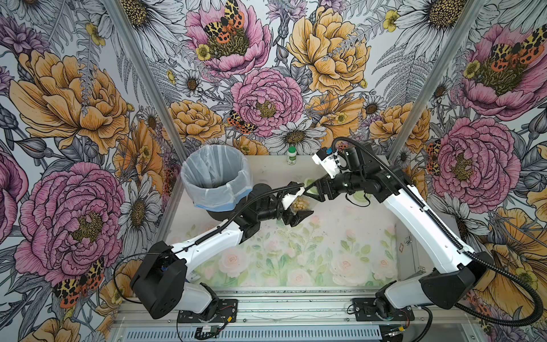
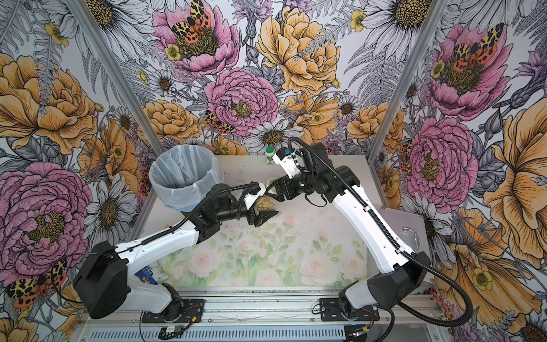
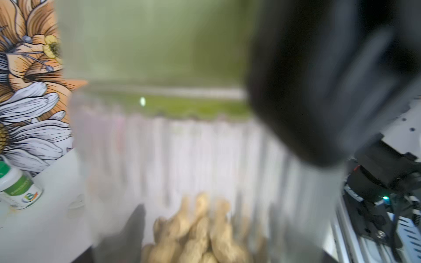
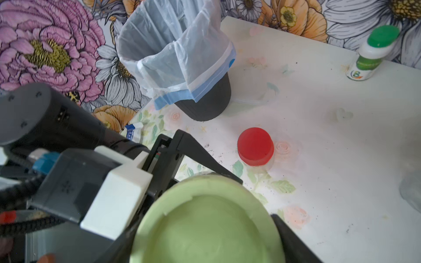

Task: Empty moldy peanuts from jars
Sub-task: Unscrew the lid from the jar.

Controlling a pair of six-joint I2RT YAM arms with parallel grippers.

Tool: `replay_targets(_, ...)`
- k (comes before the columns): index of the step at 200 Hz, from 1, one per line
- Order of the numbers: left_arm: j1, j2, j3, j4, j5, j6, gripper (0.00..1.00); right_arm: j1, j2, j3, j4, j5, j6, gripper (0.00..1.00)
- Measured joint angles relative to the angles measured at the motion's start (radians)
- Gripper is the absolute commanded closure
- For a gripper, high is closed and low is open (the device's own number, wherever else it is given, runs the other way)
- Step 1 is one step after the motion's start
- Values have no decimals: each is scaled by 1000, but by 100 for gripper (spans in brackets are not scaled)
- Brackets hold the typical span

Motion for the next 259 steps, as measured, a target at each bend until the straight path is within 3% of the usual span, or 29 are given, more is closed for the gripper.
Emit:
replay_targets(29, 0, 0, 32, -74, 48, 7, 76, -13, -6, 2, -33, -58, -148, 19)
replay_targets(76, 0, -4, 42, -98, 76, 6, 78, -41, -6, 10, -68, -108, -259, 15)
replay_targets(157, 26, -25, 42, -93, 72, -5, 79, -98, -32, 10, -117, -118, -281, 8)
replay_targets(185, 30, -42, 41, -78, 23, -3, 78, -110, -86, -14, -119, -123, -262, 8)
replay_targets(218, 22, -82, 9, -45, -115, 17, 77, -111, -197, -68, -59, -69, -80, 7)
replay_targets(259, -80, -93, -30, -5, -399, 108, 76, -76, -214, -18, 59, 144, 420, 9)
